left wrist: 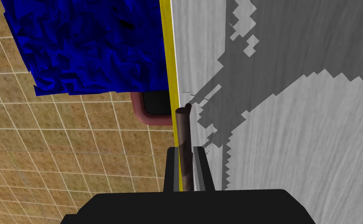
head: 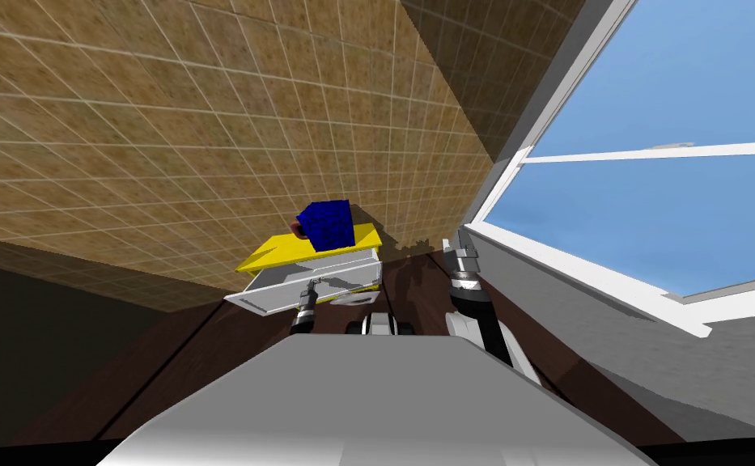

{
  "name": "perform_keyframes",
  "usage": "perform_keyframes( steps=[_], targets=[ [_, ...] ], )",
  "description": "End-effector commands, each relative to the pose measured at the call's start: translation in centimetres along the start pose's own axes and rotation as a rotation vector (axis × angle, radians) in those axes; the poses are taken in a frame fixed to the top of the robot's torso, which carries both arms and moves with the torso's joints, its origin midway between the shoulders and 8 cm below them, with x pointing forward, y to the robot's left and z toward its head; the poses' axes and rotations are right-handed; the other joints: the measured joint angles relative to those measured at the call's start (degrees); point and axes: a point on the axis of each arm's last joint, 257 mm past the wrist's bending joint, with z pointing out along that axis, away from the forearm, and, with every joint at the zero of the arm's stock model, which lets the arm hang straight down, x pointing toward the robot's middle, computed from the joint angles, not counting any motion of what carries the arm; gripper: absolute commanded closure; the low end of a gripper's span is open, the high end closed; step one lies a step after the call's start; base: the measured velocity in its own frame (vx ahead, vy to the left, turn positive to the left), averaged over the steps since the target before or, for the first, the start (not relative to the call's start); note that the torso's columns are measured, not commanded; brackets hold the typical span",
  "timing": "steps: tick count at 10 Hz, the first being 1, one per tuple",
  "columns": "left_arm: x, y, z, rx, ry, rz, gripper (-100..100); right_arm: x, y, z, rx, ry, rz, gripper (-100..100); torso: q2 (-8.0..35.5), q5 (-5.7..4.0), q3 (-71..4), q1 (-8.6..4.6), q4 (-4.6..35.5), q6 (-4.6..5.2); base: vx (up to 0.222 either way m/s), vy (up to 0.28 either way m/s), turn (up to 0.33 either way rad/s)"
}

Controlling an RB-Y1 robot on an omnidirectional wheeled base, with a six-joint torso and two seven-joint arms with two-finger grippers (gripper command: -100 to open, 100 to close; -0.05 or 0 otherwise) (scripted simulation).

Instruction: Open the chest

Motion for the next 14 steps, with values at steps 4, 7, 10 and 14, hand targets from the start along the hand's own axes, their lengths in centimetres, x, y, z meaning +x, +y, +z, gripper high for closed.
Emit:
perform_keyframes(
  steps=[4,7,10,14],
  targets=[
    [-1.3,-1.2,3.6,0.002,0.005,-0.008,-100,0.0,0.0,0.0,0.0,0.0,0.0,0,-1.03,0.53,-0.54,0.82,-0.58,-0.04,-0.061,-0.039,0.006],
    [-2.1,-2.1,6.1,0.001,0.005,-0.015,-100,0.0,0.0,0.0,0.0,0.0,0.0,0,-0.42,0.46,-0.16,0.57,-0.43,-0.08,-0.05,-0.04,0.008],
    [-3.0,-3.2,8.6,-0.001,0.004,-0.022,-100,0.0,0.0,0.0,0.0,0.0,0.0,0,-0.26,0.24,-0.1,0.43,-0.25,-0.16,-0.071,-0.045,0.003],
    [-2.7,-1.8,7.5,-0.036,0.002,-0.025,0,0.0,0.0,0.0,0.0,0.0,0.0,0,-0.43,0.31,-0.19,0.48,-0.31,-0.07,-0.006,-0.005,0.001]
  ],
)
